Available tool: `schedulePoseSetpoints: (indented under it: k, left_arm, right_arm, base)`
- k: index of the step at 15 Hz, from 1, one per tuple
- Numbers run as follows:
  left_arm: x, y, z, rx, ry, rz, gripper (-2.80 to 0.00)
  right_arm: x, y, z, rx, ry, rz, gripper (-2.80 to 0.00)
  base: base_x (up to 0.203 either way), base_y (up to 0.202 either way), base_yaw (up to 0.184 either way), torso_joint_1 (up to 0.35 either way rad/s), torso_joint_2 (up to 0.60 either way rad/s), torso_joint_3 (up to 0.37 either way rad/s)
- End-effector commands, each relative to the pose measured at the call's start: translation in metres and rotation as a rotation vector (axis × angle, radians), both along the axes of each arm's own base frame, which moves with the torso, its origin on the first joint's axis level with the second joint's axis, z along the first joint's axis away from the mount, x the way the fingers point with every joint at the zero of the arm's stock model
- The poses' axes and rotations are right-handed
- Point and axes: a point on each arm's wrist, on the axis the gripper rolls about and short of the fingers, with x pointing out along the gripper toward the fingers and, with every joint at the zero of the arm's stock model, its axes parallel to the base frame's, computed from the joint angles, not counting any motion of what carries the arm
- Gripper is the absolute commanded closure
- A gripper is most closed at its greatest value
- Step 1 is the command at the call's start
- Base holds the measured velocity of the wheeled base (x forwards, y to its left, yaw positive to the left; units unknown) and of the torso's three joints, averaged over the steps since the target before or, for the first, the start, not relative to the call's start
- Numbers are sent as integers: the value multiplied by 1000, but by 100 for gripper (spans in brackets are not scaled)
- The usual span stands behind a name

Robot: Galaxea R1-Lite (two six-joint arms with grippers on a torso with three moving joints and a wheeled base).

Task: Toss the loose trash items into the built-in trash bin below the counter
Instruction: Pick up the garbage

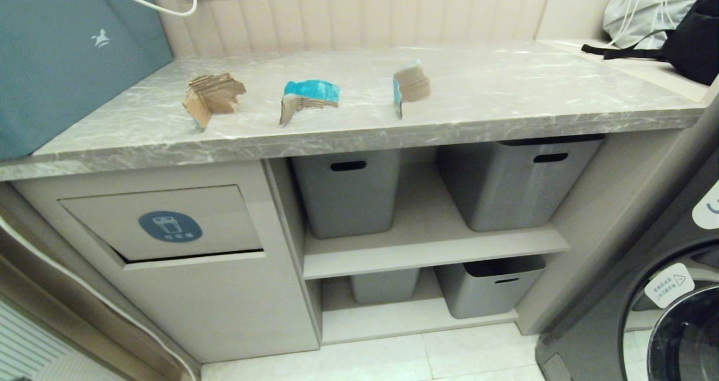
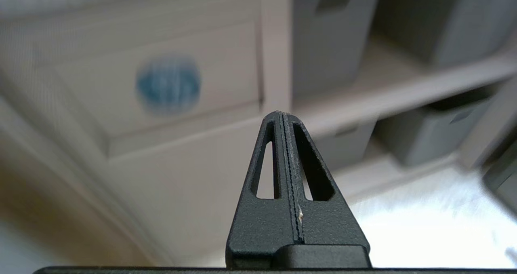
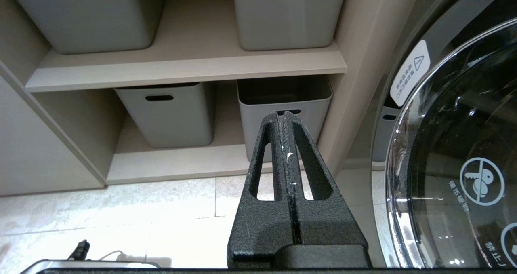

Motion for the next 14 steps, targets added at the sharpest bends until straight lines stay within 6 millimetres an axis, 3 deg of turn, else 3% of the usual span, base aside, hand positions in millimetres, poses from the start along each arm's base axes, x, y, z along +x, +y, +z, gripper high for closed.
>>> schedulePoseSetpoints:
  k: [1,8,10,14]
  left_arm:
    - [25,-1,31,9,39,-32,0]
    - [82,-2,111,12,18,-63,0]
    - [98,-3,124,9,26,-79,0]
    - [129,-4,128,8,79,-83,0]
  right_arm:
    - [0,0,0,-1,0,0,0]
    - [0,0,0,-1,0,0,0]
    - [0,0,0,-1,0,-1,0]
    - [0,0,0,-1,0,-1,0]
  base:
    - [0,0,0,0,0,0]
    - [0,0,0,0,0,0]
    - [0,0,0,0,0,0]
    - [0,0,0,0,0,0]
